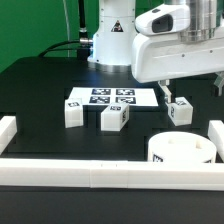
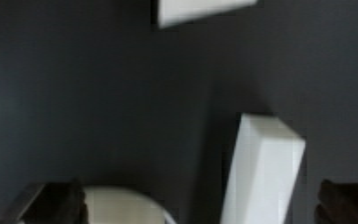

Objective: Assemble stool

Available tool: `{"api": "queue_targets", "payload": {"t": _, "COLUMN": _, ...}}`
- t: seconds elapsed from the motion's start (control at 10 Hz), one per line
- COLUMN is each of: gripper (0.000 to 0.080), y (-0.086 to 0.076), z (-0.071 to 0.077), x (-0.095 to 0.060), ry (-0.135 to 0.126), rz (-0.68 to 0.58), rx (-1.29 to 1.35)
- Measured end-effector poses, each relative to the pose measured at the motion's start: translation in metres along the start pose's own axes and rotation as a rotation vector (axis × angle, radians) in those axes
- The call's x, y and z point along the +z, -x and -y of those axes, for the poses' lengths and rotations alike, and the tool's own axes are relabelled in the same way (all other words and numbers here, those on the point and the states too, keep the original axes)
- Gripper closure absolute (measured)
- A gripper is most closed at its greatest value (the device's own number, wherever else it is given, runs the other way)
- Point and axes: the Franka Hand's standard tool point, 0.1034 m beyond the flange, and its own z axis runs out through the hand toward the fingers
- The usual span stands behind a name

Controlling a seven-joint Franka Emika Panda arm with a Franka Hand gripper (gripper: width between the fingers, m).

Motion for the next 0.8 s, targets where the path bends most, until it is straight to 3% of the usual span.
{"api": "queue_targets", "payload": {"t": 0.5, "gripper": 0.0150, "y": 0.005, "z": 0.005, "x": 0.005, "ry": -0.016, "rz": 0.009, "rx": 0.267}}
{"api": "queue_targets", "payload": {"t": 0.7, "gripper": 0.0150, "y": 0.032, "z": 0.002, "x": 0.021, "ry": -0.013, "rz": 0.059, "rx": 0.286}}
{"api": "queue_targets", "payload": {"t": 0.8, "gripper": 0.0150, "y": 0.037, "z": 0.004, "x": 0.025, "ry": -0.011, "rz": 0.052, "rx": 0.257}}
